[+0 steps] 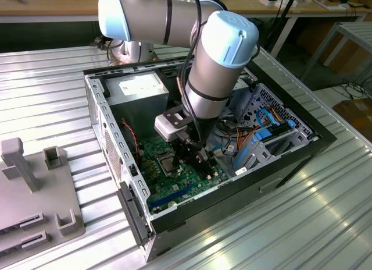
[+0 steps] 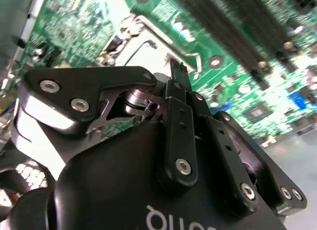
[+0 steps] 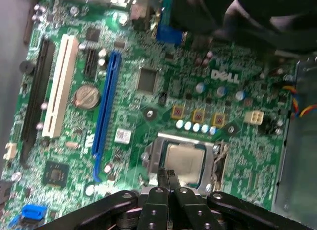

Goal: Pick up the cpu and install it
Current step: 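Install the first cpu locking lever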

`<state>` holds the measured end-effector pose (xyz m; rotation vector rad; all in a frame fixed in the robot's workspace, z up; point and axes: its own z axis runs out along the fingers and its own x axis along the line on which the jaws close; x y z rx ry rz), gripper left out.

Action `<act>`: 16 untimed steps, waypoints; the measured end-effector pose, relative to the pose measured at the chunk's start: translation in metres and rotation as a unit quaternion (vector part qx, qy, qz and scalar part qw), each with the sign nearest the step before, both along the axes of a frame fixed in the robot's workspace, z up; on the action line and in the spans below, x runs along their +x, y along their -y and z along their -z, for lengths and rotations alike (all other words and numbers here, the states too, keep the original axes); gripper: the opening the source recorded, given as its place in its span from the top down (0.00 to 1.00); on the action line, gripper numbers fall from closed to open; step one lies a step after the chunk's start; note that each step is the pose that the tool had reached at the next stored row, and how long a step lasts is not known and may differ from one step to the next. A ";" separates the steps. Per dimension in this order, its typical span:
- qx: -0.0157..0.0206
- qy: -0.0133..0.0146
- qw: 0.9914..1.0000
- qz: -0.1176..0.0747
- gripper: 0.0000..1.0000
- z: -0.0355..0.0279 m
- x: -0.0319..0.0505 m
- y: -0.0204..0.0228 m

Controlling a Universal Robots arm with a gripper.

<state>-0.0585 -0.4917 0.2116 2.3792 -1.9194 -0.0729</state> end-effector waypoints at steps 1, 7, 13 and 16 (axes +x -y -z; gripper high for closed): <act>0.000 0.000 1.000 0.000 0.89 0.0001 -0.0025 -0.0007; 0.000 0.000 1.000 0.000 0.89 0.0000 -0.0035 -0.0008; 0.000 0.000 1.000 0.000 0.89 0.0000 -0.0045 -0.0008; 0.000 0.000 1.000 0.000 0.89 0.0000 -0.0050 -0.0008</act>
